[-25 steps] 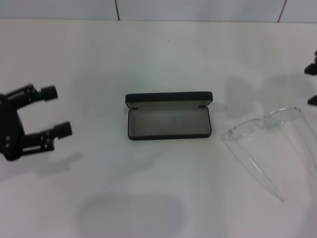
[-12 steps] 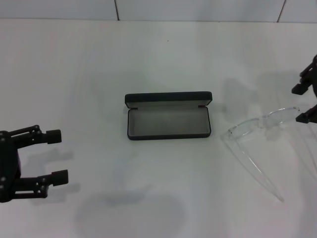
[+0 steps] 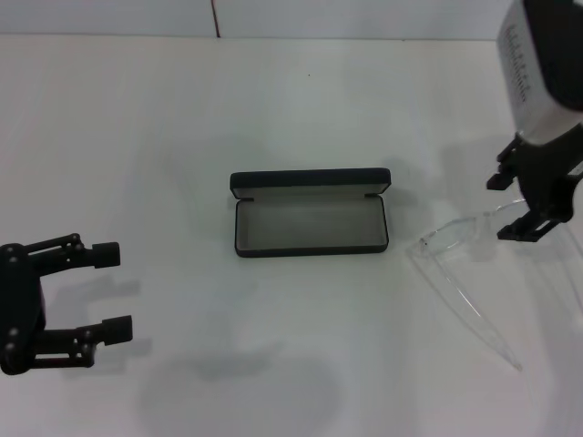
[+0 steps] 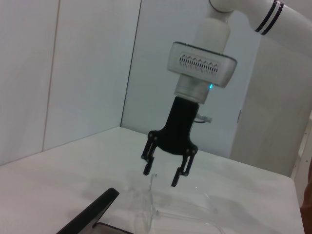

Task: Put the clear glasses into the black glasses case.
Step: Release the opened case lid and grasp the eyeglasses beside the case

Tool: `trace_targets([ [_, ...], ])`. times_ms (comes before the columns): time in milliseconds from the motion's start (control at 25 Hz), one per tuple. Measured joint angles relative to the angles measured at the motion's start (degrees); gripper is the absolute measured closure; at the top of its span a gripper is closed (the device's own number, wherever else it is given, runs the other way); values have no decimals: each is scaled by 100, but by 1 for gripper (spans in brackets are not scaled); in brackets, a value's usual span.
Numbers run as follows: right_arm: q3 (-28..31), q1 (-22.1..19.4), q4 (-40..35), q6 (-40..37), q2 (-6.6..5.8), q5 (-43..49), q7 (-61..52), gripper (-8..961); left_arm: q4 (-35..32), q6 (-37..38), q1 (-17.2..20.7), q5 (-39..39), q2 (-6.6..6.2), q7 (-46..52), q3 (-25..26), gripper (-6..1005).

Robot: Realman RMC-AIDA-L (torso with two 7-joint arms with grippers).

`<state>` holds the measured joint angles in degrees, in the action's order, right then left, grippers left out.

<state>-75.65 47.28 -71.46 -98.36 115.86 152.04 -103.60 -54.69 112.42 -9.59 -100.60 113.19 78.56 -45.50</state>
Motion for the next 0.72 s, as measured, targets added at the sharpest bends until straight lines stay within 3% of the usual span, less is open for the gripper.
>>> trace_targets([
  [200,-329,23,277,491,3,-114,148,371,4,-14,-19,-74,41,-11,13,141],
  [720,-455,154,834,875,-5,-130,307,386,20,-40,-25,-84,120,-24,24,157],
])
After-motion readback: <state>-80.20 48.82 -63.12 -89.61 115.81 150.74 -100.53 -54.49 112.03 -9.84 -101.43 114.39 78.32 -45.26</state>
